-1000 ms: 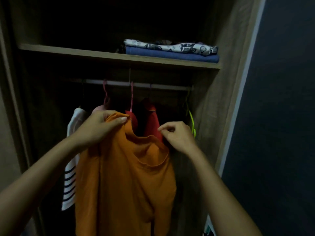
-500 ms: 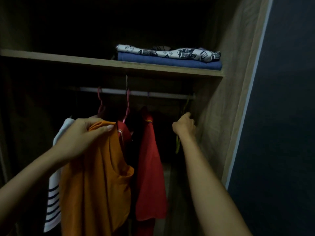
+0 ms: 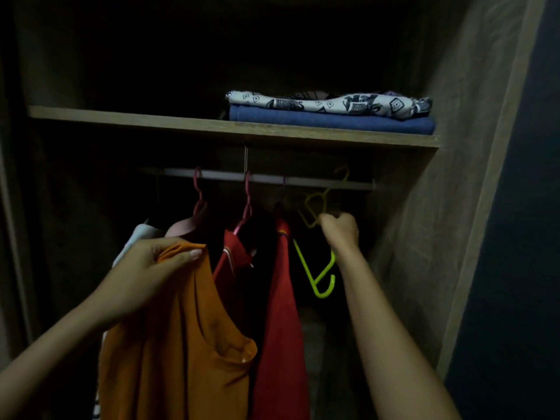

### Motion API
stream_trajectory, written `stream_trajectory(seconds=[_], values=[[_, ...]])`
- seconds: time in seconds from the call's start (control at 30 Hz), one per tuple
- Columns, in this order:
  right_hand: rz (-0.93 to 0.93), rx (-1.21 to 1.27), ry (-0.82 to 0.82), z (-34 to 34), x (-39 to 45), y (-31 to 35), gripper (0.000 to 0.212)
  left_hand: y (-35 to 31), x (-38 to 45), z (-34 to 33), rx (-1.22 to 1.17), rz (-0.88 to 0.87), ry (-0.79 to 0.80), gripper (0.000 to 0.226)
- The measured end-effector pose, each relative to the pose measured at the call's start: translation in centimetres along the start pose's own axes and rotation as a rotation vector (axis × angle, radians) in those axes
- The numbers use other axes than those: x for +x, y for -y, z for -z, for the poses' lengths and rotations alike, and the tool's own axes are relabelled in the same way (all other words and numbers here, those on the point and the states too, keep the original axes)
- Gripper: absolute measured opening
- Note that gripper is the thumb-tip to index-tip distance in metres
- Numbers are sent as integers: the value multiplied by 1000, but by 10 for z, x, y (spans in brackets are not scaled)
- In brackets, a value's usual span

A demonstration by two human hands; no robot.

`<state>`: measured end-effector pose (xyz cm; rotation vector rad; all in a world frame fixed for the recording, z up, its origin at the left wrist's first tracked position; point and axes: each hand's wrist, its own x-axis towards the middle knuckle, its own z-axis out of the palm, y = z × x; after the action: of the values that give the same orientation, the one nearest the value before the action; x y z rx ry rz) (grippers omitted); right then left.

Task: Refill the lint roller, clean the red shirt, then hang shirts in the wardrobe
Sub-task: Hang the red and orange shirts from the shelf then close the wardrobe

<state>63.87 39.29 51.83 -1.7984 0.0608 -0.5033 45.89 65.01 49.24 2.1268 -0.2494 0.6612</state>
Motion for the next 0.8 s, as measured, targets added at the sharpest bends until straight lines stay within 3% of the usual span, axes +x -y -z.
stream_trajectory(seconds=[0.07, 0.17, 0.27, 0.4, 0.53, 0.67, 0.8], values=[[-29, 190, 106, 0, -15, 7, 19, 1, -1, 1, -1, 14, -8, 21], [-79, 436, 243, 0, -41, 10, 14, 0, -4, 0, -5, -7, 3, 15], [-11, 561, 230, -6, -60, 8, 19, 3, -7, 4, 13, -40, 49, 15], [263, 290, 166, -7, -83, 4, 23, 7, -10, 14, -9, -88, 101, 16], [388, 173, 146, -11, -99, 1, 17, 10, -14, 20, -32, -112, 105, 17], [343, 134, 103, -20, -115, -10, 18, 19, -17, 26, -60, -123, 131, 17], [249, 164, -84, -18, -131, -12, 26, 33, -24, 26, -25, -151, 128, 15]])
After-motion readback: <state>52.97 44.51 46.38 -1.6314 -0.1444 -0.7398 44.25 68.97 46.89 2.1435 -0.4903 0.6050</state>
